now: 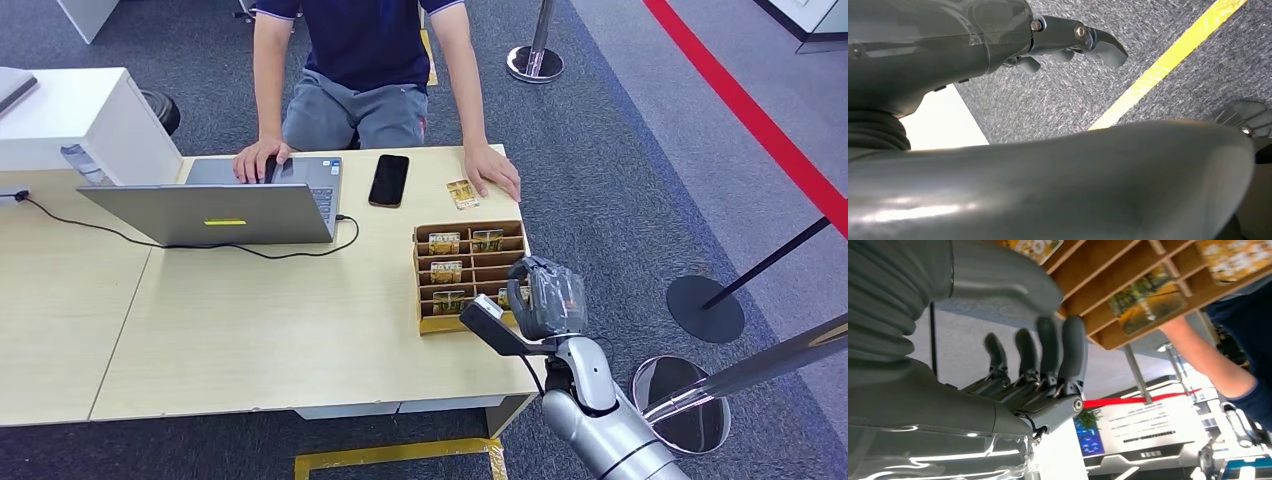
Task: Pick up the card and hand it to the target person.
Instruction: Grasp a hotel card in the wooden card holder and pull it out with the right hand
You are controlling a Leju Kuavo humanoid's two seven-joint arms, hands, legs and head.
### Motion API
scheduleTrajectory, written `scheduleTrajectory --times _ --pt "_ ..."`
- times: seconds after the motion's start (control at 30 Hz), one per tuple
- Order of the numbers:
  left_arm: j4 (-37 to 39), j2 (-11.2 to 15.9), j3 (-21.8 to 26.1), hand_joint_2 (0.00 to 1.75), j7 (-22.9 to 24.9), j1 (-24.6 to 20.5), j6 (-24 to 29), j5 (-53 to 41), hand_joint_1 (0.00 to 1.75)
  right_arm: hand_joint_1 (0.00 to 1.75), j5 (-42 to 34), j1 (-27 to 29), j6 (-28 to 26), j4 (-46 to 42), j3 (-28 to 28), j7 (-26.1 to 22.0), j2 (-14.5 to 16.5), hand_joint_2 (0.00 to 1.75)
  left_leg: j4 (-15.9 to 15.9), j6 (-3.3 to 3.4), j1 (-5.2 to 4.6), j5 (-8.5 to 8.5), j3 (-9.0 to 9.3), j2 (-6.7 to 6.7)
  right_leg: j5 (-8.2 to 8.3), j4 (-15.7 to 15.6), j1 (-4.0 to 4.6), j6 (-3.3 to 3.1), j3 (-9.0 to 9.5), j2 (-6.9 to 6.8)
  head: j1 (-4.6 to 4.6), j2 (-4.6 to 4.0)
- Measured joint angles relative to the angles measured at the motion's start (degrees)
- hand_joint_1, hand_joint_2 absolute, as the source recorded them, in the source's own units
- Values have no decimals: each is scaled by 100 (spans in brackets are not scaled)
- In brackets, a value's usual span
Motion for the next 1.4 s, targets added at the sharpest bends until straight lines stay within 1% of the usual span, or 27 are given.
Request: scheduleTrajectory --times 0.23,0.4,0.5,0.57,0.7,0.77,0.83,0.93,1.23,1.4 --pt "0 0 -1 0 0 -2 0 0 0 66 0 0 0 8 0 -5 4 175 0 0 0 0 0 0 0 0 0 0 0 0 0 0" --pt "0 0 -1 0 0 -4 0 0 0 70 0 -1 -2 21 2 -11 11 175 0 0 0 0 0 0 0 0 0 0 0 0 0 0" --pt "0 0 -3 0 2 -12 0 0 0 82 0 -10 -2 89 4 -43 45 175 0 0 0 0 0 0 0 0 0 0 0 0 0 0" --pt "0 0 -4 0 3 -13 0 2 0 93 -3 -15 -4 139 6 -57 73 175 0 0 0 0 0 0 0 0 0 0 0 0 0 0" --pt "0 0 -6 0 4 -12 -2 7 0 105 -24 -29 -13 209 8 -94 106 175 0 0 0 0 -1 0 0 0 0 0 0 -1 0 0" --pt "0 0 -6 0 4 -11 -2 7 0 114 -26 -35 -17 237 9 -99 117 175 0 0 0 0 -1 0 0 0 0 0 0 -1 0 0" --pt "0 0 -5 0 4 -9 -2 7 0 118 -26 -38 -25 263 9 -101 128 175 0 0 0 0 -1 0 0 0 0 0 0 -1 0 0" --pt "0 0 -5 0 4 -9 -2 7 0 119 -26 -42 -54 288 9 -112 138 175 0 0 0 0 -1 0 0 0 0 0 0 -1 0 0" --pt "0 -3 -5 0 -4 -9 -2 9 0 92 -15 -60 -87 348 9 -117 164 175 0 0 0 0 0 0 0 0 0 0 0 -1 0 0" --pt "0 -4 -6 0 -4 -9 -2 9 0 85 -11 -66 -86 380 11 -117 166 175 0 0 0 0 -1 0 0 0 0 0 0 -1 0 0"
